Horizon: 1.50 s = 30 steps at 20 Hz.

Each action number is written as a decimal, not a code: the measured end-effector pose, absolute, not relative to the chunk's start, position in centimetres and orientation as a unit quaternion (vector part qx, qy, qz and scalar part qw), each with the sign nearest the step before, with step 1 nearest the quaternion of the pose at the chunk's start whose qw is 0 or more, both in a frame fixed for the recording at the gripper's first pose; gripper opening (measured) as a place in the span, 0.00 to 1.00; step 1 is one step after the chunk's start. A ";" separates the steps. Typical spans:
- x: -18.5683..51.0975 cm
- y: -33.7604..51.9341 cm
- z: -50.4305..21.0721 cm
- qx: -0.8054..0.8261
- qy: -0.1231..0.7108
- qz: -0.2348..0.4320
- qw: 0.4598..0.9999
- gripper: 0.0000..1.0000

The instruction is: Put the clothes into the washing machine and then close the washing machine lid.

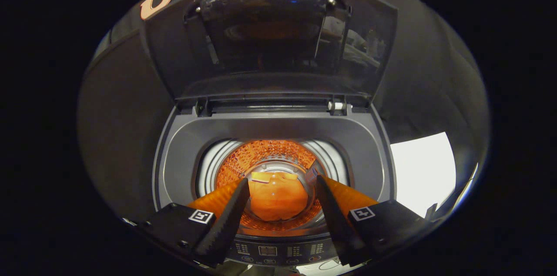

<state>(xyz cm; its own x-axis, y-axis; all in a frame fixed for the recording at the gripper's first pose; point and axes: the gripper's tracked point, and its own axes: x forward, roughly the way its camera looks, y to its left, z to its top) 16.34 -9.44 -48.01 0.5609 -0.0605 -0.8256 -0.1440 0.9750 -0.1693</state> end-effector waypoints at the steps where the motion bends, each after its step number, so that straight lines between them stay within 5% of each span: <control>1: 16.4 -9.2 -47.2 -0.109 0.463 0.028 0.879 0.98; 16: 19.9 -3.7 -31.2 -0.103 0.359 0.071 0.925 0.98; 30: 32.4 1.4 -23.4 -0.132 0.282 0.095 0.946 0.98</control>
<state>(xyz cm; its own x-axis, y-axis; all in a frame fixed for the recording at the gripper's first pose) 32.37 1.36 -23.44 0.8230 0.1054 -0.5582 -0.2540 0.9472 -0.1957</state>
